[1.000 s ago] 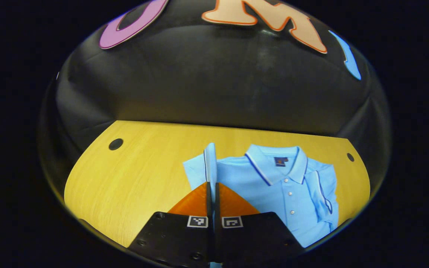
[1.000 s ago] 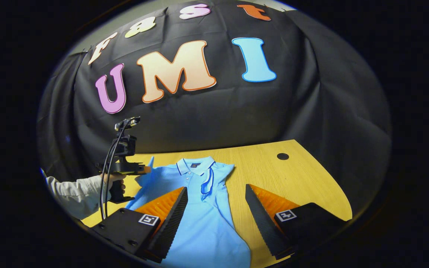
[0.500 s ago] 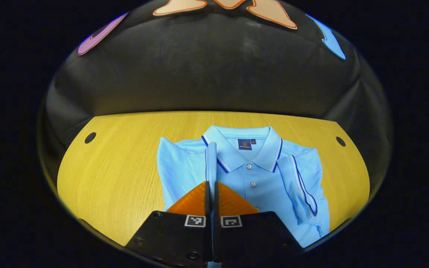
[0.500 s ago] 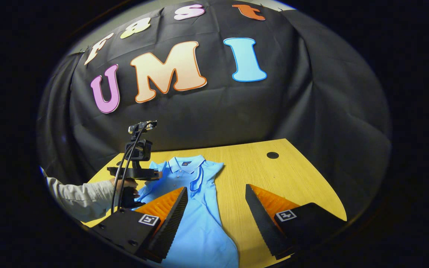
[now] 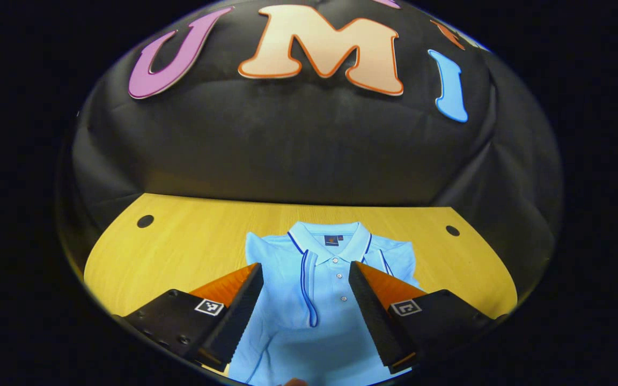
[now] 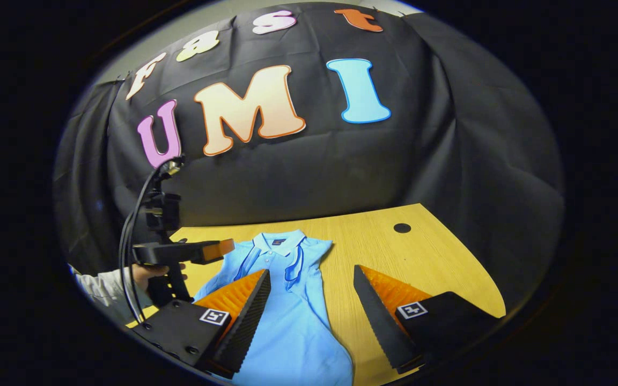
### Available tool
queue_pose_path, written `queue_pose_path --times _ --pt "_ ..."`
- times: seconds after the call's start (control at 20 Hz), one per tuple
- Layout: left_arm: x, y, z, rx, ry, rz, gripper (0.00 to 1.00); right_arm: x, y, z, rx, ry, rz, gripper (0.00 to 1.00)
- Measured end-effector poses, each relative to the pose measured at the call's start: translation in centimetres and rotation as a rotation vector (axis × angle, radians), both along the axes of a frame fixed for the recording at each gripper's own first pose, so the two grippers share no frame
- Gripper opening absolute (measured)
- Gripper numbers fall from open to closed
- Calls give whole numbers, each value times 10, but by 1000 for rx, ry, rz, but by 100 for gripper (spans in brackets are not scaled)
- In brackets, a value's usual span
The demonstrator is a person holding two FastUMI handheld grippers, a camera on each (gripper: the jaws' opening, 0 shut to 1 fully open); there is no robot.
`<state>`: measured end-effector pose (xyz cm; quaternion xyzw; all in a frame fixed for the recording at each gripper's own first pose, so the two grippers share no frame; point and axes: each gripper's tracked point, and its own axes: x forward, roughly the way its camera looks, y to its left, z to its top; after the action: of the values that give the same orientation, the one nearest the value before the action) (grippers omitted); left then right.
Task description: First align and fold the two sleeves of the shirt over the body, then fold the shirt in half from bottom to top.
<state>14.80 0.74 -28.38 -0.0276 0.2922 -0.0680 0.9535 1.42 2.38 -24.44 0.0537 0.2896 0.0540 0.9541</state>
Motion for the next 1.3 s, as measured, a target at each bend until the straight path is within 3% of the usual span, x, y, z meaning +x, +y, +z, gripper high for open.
queue_pose_path --times 0.25,0.6,0.95,1.3 --pt "-46 26 38 -12 -52 53 96 -21 8 12 -26 -38 61 98" --pt "-134 48 72 45 -112 21 96 -66 9 20 -33 -41 125 98" --pt "-223 76 57 88 -28 32 96 -114 11 10 -69 -11 178 98" --pt "-307 77 15 137 99 -38 96 -171 2 -35 -125 99 225 97"
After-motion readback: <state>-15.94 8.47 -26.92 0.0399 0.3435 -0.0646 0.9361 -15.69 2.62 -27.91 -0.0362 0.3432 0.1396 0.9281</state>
